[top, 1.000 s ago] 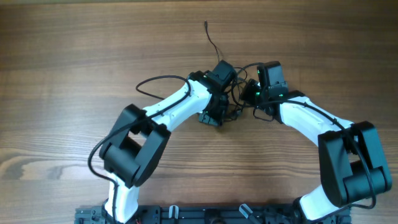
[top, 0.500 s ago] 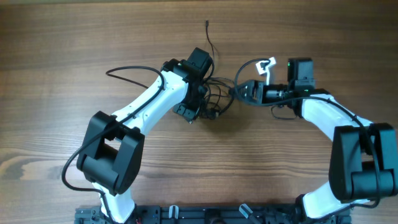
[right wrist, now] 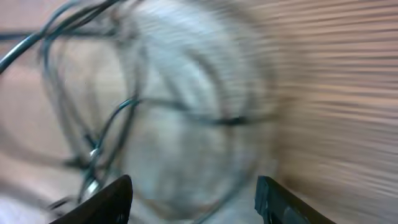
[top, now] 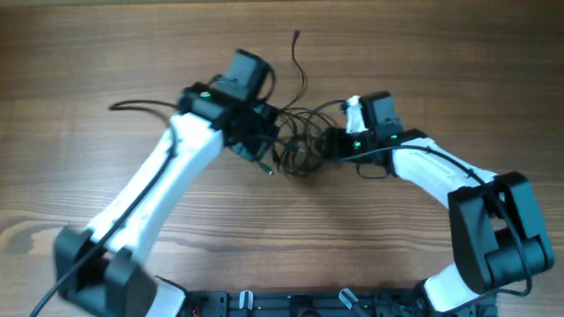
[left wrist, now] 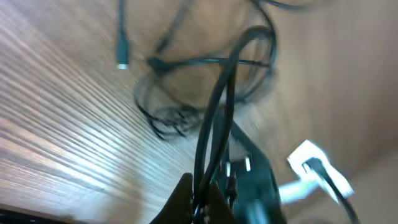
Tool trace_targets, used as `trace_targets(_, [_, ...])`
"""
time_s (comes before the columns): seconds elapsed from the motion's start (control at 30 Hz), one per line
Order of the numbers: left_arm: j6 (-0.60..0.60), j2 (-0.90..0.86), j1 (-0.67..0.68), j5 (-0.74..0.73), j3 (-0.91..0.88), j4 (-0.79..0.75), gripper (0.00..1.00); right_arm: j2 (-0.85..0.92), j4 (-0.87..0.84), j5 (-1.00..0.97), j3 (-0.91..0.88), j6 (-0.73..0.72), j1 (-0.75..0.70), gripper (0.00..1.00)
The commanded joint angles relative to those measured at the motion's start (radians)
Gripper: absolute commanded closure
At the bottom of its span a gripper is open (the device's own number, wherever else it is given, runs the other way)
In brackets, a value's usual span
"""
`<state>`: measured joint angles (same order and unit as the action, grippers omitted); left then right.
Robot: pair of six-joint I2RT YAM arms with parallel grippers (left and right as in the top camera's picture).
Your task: Untangle cables
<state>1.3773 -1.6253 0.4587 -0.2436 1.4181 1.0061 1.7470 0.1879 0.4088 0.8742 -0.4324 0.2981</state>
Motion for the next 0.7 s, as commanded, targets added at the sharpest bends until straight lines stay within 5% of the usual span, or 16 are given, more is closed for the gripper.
trace_targets(0.0, [-0.381,0.103,-0.054,-0.237,0.001,0.002,0.96,-0.002,0.012,-0.128,0.001,-0.146,-0.053,0.35])
trace_targets(0.07, [-0.547,0.129,-0.06,-0.298,0.001,-0.003,0.96,-0.002,0.02,-0.128,0.001,-0.145,-0.09,0.34])
trace_targets(0.17, [-0.642,0.159,-0.062,-0.351,0.001,-0.075,0.96,-0.002,-0.033,0.18,0.001,0.142,-0.133,0.02])
trace_targets(0.23, [-0.641,0.163,-0.062,-0.357,0.001,-0.175,0.96,-0.002,-0.064,0.504,0.001,0.365,-0.133,0.0])
trace_targets(0.3, [-0.686,0.163,-0.062,-0.396,0.001,-0.249,0.96,-0.002,-0.116,0.619,0.001,0.41,-0.133,0.0])
trace_targets(0.43, [-0.972,0.175,-0.085,-0.384,0.001,-0.197,0.95,-0.002,-0.151,0.448,0.001,0.354,-0.135,0.0])
trace_targets(0.53, [-0.994,0.206,-0.191,-0.064,0.001,-0.018,0.92,-0.002,-0.064,0.005,0.001,0.07,-0.161,0.0])
trace_targets(0.6, [-0.8,0.192,-0.242,0.257,-0.001,0.089,0.81,-0.002,-0.003,-0.115,0.001,-0.05,-0.182,0.0])
trace_targets(0.63, [-0.678,0.166,-0.254,0.336,-0.001,0.114,0.55,-0.002,0.001,-0.117,0.001,-0.067,-0.187,0.0])
trace_targets(0.67, [-0.631,0.151,-0.254,0.332,-0.001,0.109,0.44,-0.002,0.001,-0.117,0.001,-0.066,-0.187,0.0])
